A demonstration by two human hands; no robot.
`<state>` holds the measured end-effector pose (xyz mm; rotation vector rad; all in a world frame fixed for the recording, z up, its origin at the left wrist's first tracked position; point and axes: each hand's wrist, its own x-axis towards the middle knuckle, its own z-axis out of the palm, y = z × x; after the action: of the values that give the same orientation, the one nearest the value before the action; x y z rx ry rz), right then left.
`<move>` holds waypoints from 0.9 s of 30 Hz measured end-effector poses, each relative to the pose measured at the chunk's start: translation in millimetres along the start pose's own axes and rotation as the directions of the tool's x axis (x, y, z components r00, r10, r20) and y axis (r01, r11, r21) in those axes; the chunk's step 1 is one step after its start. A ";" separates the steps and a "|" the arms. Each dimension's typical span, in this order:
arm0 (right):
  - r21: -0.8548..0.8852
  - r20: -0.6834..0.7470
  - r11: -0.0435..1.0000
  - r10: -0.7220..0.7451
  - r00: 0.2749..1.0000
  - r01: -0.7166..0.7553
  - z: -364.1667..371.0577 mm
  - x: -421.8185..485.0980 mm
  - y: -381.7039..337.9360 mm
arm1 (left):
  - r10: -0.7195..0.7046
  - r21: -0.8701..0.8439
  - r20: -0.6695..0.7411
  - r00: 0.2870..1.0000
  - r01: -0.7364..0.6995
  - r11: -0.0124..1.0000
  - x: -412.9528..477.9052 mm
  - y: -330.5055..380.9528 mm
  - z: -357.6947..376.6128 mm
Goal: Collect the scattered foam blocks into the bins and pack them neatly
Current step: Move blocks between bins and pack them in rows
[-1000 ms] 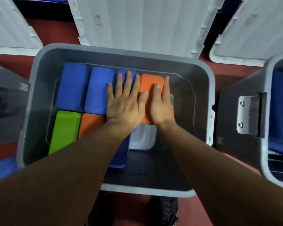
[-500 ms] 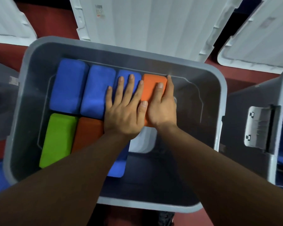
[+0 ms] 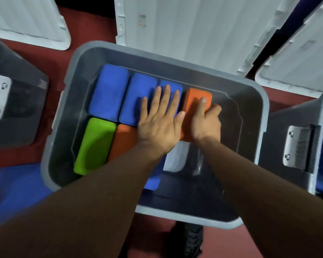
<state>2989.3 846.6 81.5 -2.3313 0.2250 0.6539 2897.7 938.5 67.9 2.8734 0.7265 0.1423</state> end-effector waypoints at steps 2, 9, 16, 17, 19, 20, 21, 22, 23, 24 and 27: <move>-0.044 -0.060 0.998 -0.053 0.997 0.051 2.3 -8.5 -1.1 | 0.042 -0.038 -0.025 0.999 -0.043 0.998 -11.4 -7.6 -13.7; -0.212 -0.225 0.884 -0.460 0.859 0.417 29.6 -74.1 -14.0 | -0.064 -0.133 -0.116 0.991 0.049 0.990 -58.7 -76.2 -60.8; -0.057 0.042 0.643 -0.763 0.645 0.764 125.7 -193.7 -68.0 | -0.235 -0.039 -0.289 0.928 0.234 0.971 -134.6 -210.5 -110.1; -0.047 0.071 0.614 -0.784 0.616 0.788 142.1 -211.9 -73.9 | -0.266 -0.034 -0.249 0.931 0.266 0.963 -149.6 -228.4 -116.2; -0.017 0.124 0.588 -0.801 0.586 0.808 173.9 -247.8 -81.9 | -0.355 -0.050 -0.153 0.922 0.351 0.935 -179.1 -260.2 -126.7; -0.002 0.148 0.583 -0.803 0.577 0.812 187.7 -265.4 -82.7 | -0.409 -0.069 -0.097 0.907 0.404 0.912 -194.0 -273.4 -129.5; 0.020 0.168 0.577 -0.807 0.566 0.817 200.9 -282.8 -79.7 | -0.459 -0.082 -0.045 0.887 0.455 0.887 -209.8 -284.4 -131.6; 0.051 0.184 0.573 -0.810 0.557 0.818 212.0 -299.4 -73.3 | -0.498 -0.083 -0.012 0.867 0.495 0.865 -225.9 -292.7 -132.0; 0.081 0.204 0.574 -0.810 0.550 0.815 221.6 -314.0 -63.6 | -0.523 -0.074 0.008 0.852 0.522 0.850 -242.5 -299.3 -130.3; 0.095 0.237 0.583 -0.800 0.551 0.807 229.4 -326.3 -53.0 | -0.538 -0.065 0.019 0.843 0.538 0.840 -258.3 -305.3 -127.0; 0.040 0.349 0.664 -0.709 0.612 0.746 245.8 -348.9 -10.7 | -0.603 -0.066 0.078 0.794 0.608 0.792 -299.5 -314.8 -110.6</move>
<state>2596.9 1012.2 111.8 -2.0864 -0.9197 0.6197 2474.7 1083.7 101.1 2.3951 1.5397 0.0073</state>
